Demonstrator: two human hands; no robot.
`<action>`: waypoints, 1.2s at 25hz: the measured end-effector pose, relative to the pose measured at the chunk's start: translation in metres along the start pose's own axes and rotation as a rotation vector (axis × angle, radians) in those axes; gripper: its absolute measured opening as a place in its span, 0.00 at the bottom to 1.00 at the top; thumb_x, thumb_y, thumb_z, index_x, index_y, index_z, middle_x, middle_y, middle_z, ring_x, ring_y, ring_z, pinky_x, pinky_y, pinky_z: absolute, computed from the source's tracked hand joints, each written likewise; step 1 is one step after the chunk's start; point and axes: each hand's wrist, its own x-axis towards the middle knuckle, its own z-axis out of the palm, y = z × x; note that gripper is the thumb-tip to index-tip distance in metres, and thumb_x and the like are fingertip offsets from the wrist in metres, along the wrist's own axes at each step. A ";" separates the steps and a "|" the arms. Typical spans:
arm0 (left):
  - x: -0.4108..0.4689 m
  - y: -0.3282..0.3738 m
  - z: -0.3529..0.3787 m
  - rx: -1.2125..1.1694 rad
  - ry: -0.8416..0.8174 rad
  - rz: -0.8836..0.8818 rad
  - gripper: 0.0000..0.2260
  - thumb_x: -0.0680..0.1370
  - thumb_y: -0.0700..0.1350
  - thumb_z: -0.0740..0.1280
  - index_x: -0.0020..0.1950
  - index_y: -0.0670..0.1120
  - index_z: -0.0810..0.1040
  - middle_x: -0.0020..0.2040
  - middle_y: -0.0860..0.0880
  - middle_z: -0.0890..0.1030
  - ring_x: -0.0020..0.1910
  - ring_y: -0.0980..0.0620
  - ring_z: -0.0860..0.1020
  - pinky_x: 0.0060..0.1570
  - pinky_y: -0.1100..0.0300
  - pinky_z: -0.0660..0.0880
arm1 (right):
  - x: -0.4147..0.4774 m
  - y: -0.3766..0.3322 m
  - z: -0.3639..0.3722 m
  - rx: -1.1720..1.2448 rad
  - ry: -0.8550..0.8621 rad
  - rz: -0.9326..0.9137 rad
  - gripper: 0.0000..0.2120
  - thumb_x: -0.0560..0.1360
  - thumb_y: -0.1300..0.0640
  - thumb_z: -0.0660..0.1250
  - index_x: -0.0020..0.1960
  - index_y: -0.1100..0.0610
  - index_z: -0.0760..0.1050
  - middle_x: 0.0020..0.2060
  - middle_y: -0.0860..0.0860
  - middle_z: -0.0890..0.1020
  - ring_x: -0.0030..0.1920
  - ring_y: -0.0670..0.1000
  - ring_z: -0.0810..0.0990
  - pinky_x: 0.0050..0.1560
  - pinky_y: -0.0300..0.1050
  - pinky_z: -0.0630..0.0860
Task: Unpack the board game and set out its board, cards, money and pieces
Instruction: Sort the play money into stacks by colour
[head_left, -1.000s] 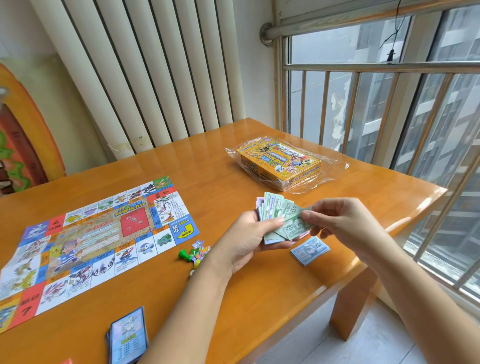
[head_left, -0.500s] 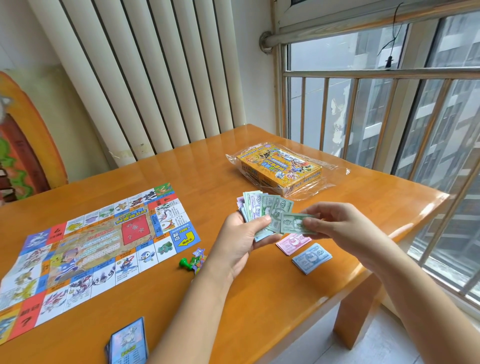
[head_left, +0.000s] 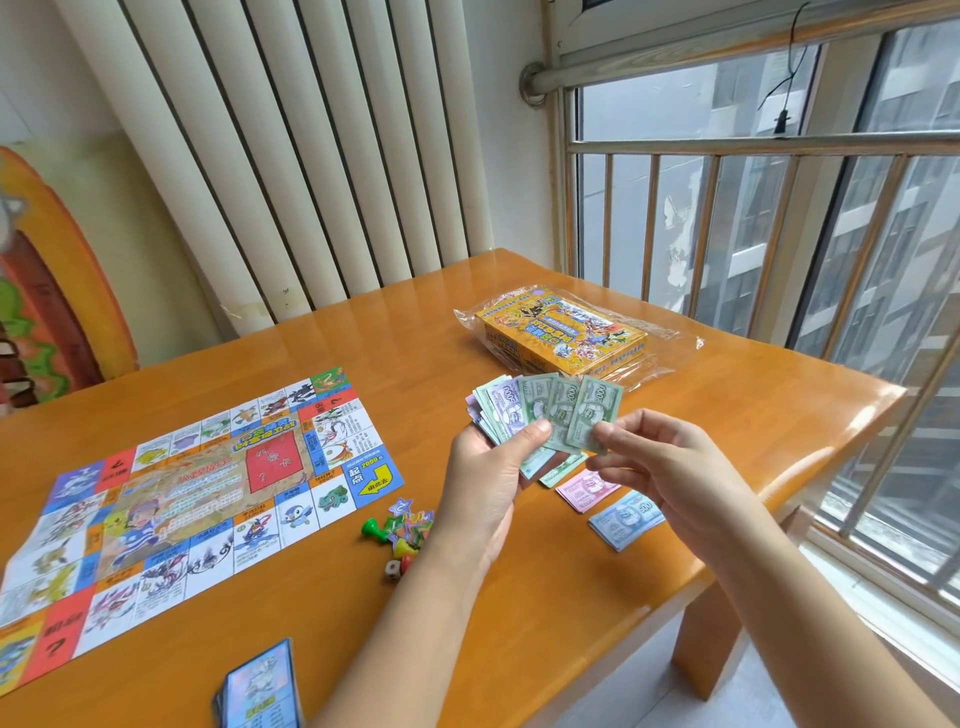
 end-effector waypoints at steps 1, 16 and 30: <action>-0.001 0.000 0.000 -0.012 -0.014 -0.009 0.10 0.76 0.30 0.64 0.49 0.43 0.80 0.47 0.44 0.85 0.43 0.49 0.83 0.44 0.58 0.81 | 0.000 0.001 0.001 0.007 -0.001 0.002 0.06 0.72 0.61 0.69 0.40 0.61 0.73 0.28 0.53 0.80 0.29 0.47 0.81 0.32 0.33 0.78; 0.000 -0.001 -0.001 -0.060 -0.057 0.026 0.12 0.73 0.27 0.65 0.52 0.40 0.80 0.52 0.39 0.83 0.50 0.42 0.82 0.52 0.50 0.79 | -0.008 0.006 0.006 -0.017 0.021 -0.090 0.08 0.69 0.64 0.72 0.41 0.61 0.72 0.34 0.54 0.83 0.34 0.50 0.83 0.33 0.36 0.78; 0.000 -0.010 -0.001 -0.020 -0.101 0.040 0.14 0.72 0.27 0.66 0.57 0.37 0.78 0.53 0.38 0.82 0.53 0.39 0.81 0.53 0.51 0.79 | -0.014 0.014 0.007 0.042 0.060 -0.135 0.02 0.74 0.66 0.67 0.46 0.61 0.77 0.36 0.53 0.83 0.34 0.49 0.83 0.35 0.37 0.79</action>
